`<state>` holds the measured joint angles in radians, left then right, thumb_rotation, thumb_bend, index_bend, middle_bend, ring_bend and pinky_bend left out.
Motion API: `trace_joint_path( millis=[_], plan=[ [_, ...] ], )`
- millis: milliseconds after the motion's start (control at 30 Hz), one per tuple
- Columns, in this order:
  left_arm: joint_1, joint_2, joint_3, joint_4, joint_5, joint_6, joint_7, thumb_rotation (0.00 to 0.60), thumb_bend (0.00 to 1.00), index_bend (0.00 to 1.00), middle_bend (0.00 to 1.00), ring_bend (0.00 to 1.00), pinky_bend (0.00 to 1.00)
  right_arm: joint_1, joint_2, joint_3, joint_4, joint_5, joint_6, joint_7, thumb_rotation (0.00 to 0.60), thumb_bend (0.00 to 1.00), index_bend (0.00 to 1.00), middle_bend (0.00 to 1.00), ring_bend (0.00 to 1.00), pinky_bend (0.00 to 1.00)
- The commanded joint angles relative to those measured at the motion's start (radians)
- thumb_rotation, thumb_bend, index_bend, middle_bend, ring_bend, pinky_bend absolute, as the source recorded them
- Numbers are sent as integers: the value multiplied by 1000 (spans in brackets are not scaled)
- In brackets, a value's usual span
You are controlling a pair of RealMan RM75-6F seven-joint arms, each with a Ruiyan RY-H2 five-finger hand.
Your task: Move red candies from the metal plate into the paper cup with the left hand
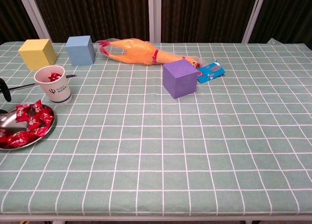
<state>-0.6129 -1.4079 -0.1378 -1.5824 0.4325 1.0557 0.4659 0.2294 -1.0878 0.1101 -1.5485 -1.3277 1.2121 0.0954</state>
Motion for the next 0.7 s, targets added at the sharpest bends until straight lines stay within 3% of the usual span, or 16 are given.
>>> trace_joint_path(
  millis=[33,700],
  plan=[
    [0,-6,-3,6,-1,-6,-3,600,244,507,1000,1000,1000,1,-1,-1,-2,0,-2,-3,512,0,0,0,0,0],
    [-29,-45,8,67,48,-113,-19,600,253,516,1000,1000,1000,3,-4,2,-5,19,-7,-24,513,0,0,0,0,0]
  ],
)
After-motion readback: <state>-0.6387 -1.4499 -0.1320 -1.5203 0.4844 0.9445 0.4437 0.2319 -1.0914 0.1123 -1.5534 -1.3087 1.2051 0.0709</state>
